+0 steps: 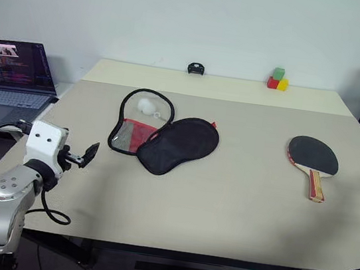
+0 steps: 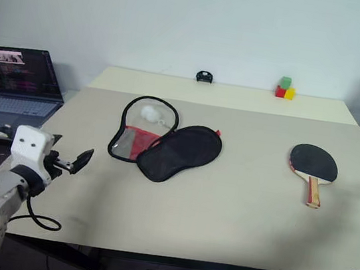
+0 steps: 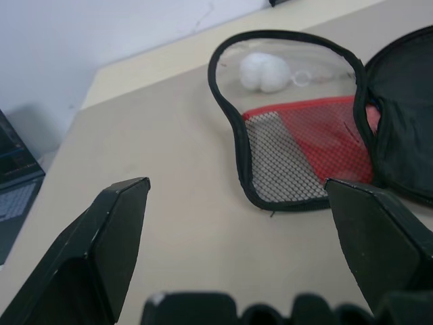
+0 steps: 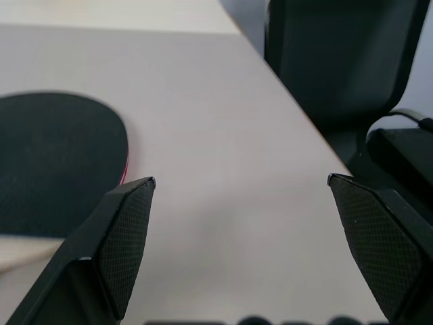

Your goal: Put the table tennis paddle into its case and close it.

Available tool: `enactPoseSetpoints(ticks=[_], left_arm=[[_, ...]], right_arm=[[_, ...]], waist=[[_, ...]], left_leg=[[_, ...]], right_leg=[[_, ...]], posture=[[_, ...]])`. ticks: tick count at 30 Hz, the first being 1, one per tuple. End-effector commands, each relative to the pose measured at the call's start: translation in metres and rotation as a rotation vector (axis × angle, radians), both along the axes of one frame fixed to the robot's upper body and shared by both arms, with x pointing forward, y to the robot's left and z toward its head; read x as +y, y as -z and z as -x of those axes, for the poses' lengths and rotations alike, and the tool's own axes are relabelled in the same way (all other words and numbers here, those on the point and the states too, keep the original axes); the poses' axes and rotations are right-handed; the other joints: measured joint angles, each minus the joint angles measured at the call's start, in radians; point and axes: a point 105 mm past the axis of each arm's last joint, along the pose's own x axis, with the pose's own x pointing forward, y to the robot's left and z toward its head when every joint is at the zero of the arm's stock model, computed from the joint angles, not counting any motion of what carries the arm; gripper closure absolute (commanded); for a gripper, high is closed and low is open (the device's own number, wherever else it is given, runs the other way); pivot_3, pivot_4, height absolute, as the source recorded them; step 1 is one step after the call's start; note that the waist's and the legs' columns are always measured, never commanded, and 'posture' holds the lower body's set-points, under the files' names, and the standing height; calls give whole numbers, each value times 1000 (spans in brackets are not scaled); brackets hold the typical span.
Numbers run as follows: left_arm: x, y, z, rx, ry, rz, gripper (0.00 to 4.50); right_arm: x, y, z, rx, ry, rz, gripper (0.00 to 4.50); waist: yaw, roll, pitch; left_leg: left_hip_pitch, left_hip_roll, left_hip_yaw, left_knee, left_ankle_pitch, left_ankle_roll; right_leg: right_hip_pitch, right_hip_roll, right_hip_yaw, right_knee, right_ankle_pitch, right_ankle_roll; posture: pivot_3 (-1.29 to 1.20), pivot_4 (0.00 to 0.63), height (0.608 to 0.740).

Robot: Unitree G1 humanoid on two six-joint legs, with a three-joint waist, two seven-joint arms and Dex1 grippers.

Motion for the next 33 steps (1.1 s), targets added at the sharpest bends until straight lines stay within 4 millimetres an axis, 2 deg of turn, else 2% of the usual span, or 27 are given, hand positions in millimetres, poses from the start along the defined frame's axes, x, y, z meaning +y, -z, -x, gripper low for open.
enactPoseSetpoints(ticks=[1,7,11,14,16,18,23,27,28,31,33], left_arm=[[-4,-6,-6,-42,16,-6,0],[-8,-3,-12,-41,40,25,0],[-3,-1,-16,-51,31,34,0],[-1,0,-16,-50,32,22,0],[3,4,-14,-43,30,-11,0],[8,7,-12,-37,26,-17,0],[3,4,-23,-42,52,-21,0],[5,-2,-25,-39,102,-17,0],[-4,-5,-26,-40,146,-4,0],[-18,-10,-27,-45,212,16,0],[-15,-11,-28,-33,244,1,0]], right_arm=[[-6,-30,3,-62,-6,49,37],[-8,-42,7,-88,-17,77,37],[-7,-48,12,-95,-47,99,37],[-4,-47,14,-84,-75,97,37],[7,-39,13,-47,-151,73,37],[25,-31,12,-8,-251,65,37],[91,-20,9,49,-511,5,37],[159,-21,9,51,-727,-57,37],[175,-21,10,49,-781,-89,37],[196,-23,11,51,-846,-139,37],[222,-17,14,79,-908,-132,37]], waist=[[0,0,0],[0,0,0],[1,0,0],[0,-1,0],[0,-1,0],[0,-1,0],[0,-1,1],[0,-1,1],[0,-1,1],[3,-3,2],[6,-4,2]], left_leg=[[0,0,0,0,0,0],[1,0,1,-3,0,0],[4,0,3,-7,0,0],[4,1,4,-8,0,0],[4,1,4,-9,0,0],[4,2,5,-9,0,0],[5,3,4,-9,0,0],[6,3,4,-8,0,0],[6,3,4,-8,0,0],[5,4,4,-9,0,0],[5,4,4,-8,0,0]], right_leg=[[0,0,0,0,0,0],[0,0,1,-2,0,0],[0,0,2,-3,0,0],[0,0,3,-4,0,0],[0,0,3,-4,0,0],[0,0,3,-4,0,0],[0,1,3,-3,0,0],[-1,1,3,-1,0,0],[-1,1,2,-1,0,0],[-1,1,2,-2,0,0],[-1,1,2,-2,0,0]], posture=[[0,150,740],[0,150,740],[0,150,740],[0,150,740],[0,150,740],[0,150,740],[0,150,740],[0,150,740],[0,150,740],[0,150,740],[0,150,740]])
